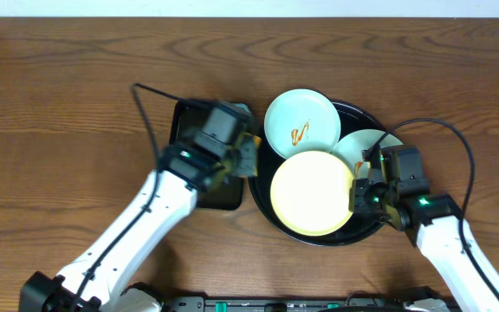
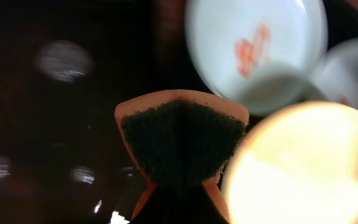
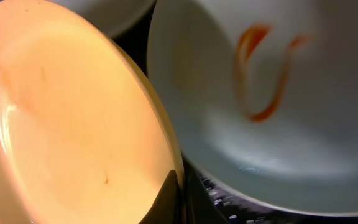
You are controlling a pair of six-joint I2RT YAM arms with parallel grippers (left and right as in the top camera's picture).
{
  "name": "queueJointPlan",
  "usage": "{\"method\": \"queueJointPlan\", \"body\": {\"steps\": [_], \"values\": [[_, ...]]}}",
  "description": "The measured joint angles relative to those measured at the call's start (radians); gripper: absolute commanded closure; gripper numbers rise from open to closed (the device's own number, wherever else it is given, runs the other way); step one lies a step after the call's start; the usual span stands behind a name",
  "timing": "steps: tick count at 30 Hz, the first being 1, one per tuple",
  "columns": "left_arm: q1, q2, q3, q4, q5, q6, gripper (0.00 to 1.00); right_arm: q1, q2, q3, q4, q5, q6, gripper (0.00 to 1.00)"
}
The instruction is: Clean dirty plates on tray and stack at the side
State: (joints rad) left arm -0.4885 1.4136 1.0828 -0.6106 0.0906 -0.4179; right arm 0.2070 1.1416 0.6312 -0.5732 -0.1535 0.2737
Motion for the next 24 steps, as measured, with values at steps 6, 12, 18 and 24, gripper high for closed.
{"method": "queueJointPlan", "body": {"steps": [6, 12, 18, 24], "values": [[0.140, 0.050, 0.000, 0.000, 0.031, 0.033, 0.92, 0.000, -0.100, 0.002, 0.064, 0.109, -0.058, 0.99], [0.191, 0.150, 0.000, -0.007, 0.042, 0.053, 0.92, 0.024, -0.134, 0.016, 0.058, 0.169, -0.106, 0.99], [0.192, 0.171, -0.001, -0.017, 0.051, 0.056, 0.92, 0.072, -0.088, 0.031, -0.174, 0.130, -0.072, 0.99], [0.192, 0.171, -0.001, -0.020, 0.069, 0.057, 0.92, 0.073, -0.002, 0.094, -0.353, 0.097, -0.005, 0.99]]}}
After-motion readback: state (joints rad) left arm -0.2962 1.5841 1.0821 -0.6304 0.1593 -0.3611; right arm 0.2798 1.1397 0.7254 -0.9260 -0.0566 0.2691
